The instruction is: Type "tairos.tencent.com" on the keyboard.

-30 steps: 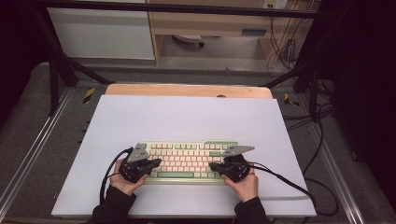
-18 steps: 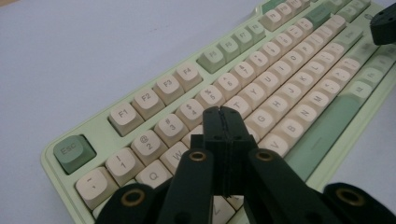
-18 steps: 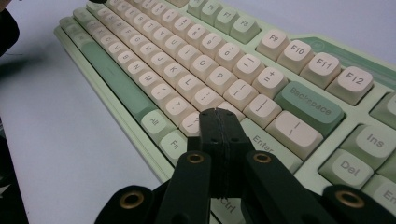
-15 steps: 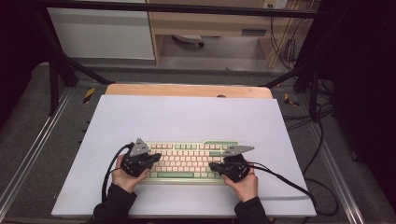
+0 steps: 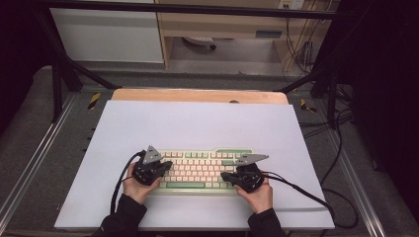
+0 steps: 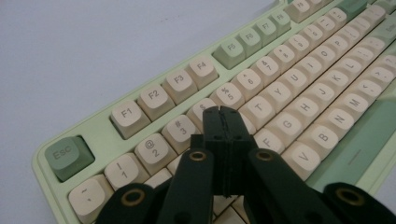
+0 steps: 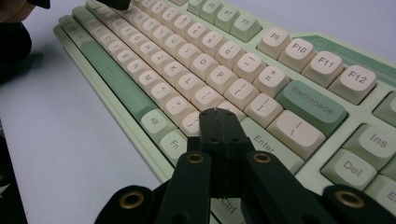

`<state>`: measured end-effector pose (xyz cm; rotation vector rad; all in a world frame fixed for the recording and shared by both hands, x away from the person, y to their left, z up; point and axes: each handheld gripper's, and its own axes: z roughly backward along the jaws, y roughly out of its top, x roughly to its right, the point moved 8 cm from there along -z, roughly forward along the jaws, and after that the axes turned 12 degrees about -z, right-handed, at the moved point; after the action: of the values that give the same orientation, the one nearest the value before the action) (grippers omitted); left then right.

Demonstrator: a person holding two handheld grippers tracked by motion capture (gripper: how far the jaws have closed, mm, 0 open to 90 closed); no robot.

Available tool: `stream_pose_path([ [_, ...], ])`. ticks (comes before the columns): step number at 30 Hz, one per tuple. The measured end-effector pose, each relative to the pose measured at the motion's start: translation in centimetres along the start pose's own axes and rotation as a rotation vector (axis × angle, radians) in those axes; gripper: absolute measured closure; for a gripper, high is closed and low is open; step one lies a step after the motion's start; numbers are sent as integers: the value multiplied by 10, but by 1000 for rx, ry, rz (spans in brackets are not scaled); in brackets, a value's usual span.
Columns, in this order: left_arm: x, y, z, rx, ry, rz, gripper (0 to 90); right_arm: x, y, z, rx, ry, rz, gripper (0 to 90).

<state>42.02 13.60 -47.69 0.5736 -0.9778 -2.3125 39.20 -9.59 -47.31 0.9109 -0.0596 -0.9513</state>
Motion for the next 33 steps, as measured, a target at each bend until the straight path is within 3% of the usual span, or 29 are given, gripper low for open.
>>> stream_pose_path([
  [19,1,-4,-3,-9,-6,-6,900,0,0,0,-3,1,0,900],
  [33,1,-6,13,12,-20,-18,900,-2,2,3,11,5,1,900],
])
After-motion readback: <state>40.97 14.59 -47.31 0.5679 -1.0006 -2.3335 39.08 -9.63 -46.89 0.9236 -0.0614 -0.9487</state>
